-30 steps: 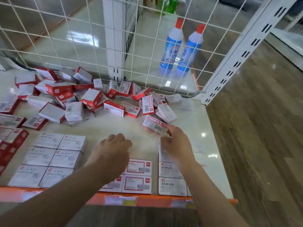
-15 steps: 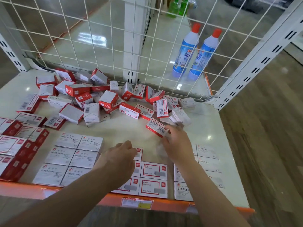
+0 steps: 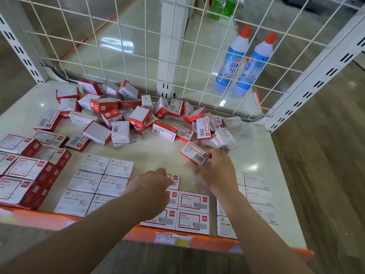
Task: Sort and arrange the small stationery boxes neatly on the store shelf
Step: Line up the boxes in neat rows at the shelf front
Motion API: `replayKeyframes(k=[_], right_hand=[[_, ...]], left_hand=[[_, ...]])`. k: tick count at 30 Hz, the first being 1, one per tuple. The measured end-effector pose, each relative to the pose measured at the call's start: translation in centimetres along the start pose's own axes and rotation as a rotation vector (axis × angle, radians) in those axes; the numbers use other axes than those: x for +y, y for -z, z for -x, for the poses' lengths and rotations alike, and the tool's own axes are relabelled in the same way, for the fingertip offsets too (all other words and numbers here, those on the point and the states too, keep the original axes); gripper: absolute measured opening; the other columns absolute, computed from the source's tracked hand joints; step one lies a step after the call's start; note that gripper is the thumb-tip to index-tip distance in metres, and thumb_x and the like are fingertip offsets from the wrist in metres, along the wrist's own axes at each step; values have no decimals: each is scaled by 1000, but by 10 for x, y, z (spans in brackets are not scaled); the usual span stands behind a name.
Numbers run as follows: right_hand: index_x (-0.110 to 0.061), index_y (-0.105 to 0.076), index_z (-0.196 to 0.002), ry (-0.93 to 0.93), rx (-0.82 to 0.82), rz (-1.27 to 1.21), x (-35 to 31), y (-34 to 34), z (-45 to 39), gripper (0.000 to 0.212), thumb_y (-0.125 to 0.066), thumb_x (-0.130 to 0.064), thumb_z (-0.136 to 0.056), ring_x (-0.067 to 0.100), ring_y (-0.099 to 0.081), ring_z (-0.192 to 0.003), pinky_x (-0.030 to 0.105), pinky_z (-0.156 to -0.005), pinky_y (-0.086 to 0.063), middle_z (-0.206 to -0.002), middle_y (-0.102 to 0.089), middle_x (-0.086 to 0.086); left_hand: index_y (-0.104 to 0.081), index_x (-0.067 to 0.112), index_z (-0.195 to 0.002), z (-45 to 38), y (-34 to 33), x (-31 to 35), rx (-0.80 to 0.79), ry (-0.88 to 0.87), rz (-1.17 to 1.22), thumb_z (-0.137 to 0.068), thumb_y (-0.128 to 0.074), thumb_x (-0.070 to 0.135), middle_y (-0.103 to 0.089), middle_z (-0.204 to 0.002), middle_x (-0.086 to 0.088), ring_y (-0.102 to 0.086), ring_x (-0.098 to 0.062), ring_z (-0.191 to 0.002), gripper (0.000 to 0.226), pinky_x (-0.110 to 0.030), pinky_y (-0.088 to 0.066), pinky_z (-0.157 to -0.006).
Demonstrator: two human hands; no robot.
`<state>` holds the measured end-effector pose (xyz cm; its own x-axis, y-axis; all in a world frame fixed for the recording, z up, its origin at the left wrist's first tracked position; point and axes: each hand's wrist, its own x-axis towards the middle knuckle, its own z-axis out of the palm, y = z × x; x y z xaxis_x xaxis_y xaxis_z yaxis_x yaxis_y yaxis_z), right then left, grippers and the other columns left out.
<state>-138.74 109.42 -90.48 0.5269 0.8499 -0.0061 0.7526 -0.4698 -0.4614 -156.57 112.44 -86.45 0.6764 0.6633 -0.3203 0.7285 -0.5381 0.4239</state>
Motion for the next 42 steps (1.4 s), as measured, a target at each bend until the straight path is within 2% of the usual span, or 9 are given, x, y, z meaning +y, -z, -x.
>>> replayKeyframes(k=[4,9,13,18,21,29,35,39,42], right_hand=[[-16,-53,-111,58,7,-17,-4,12,14,35,-65,-26,-81,14,-52,-106,18,-82,-39,-114,-56,-1],[-24,-51,-113,69,-78,-141,-22,28,41,35,-66,-27,-82,1,-45,-98,4,-72,-34,-106,-50,-12],[-34,-45,-104,110,-165,-127,-40,28,64,30,-66,-33,-83,3,-48,-91,5,-72,-40,-96,-45,-19],[-37,-40,-105,155,-196,-170,-48,31,79,32,-64,-32,-85,1,-45,-95,-2,-72,-32,-105,-46,-20],[-39,-38,-104,152,-198,-189,-49,32,82,36,-66,-30,-83,0,-45,-96,-2,-70,-32,-105,-44,-23],[-31,-53,-112,53,-262,-325,-49,39,82,23,-57,-31,-89,0,-52,-91,3,-74,-39,-107,-56,-17],[-31,-55,-98,97,-255,-263,-54,46,84,7,-54,-32,-91,-2,-53,-78,3,-67,-40,-97,-61,-15],[-30,-56,-104,95,-152,-195,-55,45,90,14,-54,-33,-91,-2,-49,-87,2,-76,-35,-108,-61,-13],[-28,-53,-115,160,-147,-102,-57,43,95,24,-49,-36,-93,-5,-41,-96,2,-85,-26,-118,-56,-14]], left_hand=[[-42,30,-137,4,5,-2,25,49,116,-95,-46,31,-44,-138,11,-48,-10,-118,42,-19,-41,-88],[-42,23,-136,2,17,-9,147,175,333,-96,-44,34,-53,-130,3,-51,-12,-112,41,-30,-44,-94],[-41,17,-138,3,26,-10,194,260,554,-97,-43,30,-56,-124,0,-49,-12,-97,42,-24,-48,-76],[-57,12,-123,10,30,-13,159,283,648,-97,-45,23,-58,-81,12,-54,-6,-68,30,-7,-40,-46],[-65,10,-104,15,34,-14,148,293,707,-95,-51,17,-61,-75,8,-55,-9,-66,19,-13,-44,-54],[-62,18,-90,28,43,-17,98,239,733,-92,-54,15,-67,-86,0,-64,-19,-83,9,-30,-55,-77],[-61,20,-97,35,45,-11,104,200,764,-93,-53,13,-64,-87,6,-60,-7,-79,11,-15,-48,-61],[-59,14,-82,33,45,-10,50,363,870,-94,-52,21,-64,-81,-3,-58,-13,-72,16,-25,-50,-70],[-60,0,-85,33,48,-9,24,535,1053,-94,-52,25,-67,-63,-10,-63,-18,-55,27,-27,-53,-60]])
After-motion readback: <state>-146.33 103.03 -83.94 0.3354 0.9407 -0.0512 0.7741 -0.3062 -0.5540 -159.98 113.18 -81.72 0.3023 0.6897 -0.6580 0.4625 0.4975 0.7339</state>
